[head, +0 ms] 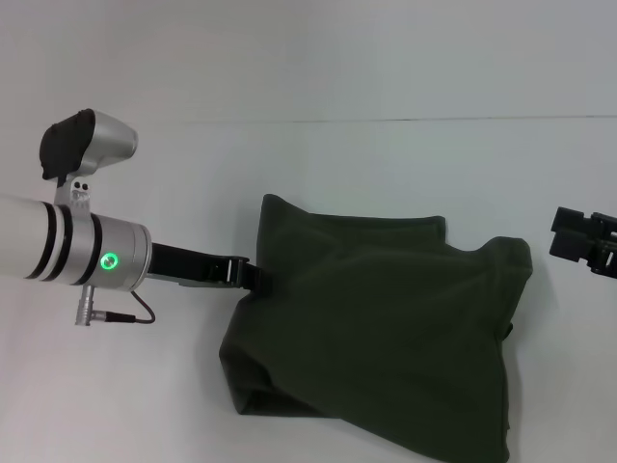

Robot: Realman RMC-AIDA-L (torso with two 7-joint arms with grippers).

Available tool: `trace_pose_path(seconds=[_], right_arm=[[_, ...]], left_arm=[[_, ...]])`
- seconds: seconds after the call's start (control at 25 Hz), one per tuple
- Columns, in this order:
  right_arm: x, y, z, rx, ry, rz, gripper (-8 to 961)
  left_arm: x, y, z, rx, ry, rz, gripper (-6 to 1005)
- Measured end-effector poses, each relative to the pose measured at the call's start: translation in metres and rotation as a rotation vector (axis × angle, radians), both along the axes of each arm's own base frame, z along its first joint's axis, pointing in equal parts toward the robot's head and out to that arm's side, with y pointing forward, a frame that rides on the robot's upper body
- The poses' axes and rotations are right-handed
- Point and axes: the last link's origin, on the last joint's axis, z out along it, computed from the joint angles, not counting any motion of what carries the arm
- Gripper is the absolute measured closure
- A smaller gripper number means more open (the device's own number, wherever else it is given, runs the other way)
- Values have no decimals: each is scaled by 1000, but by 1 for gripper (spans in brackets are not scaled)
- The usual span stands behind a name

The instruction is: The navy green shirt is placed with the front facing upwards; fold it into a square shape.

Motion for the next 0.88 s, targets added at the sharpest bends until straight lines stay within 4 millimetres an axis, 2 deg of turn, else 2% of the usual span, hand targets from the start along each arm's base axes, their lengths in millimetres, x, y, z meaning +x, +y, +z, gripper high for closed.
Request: trace_pose_path(seconds=[0.48, 0.88], right_arm=[[-4, 4, -1, -4, -2, 12, 179], [-4, 4, -4, -16, 2, 13, 179]], left_arm=[[-7, 12, 14, 101, -36, 95, 875], [-7, 14, 6, 134, -36, 116, 534]])
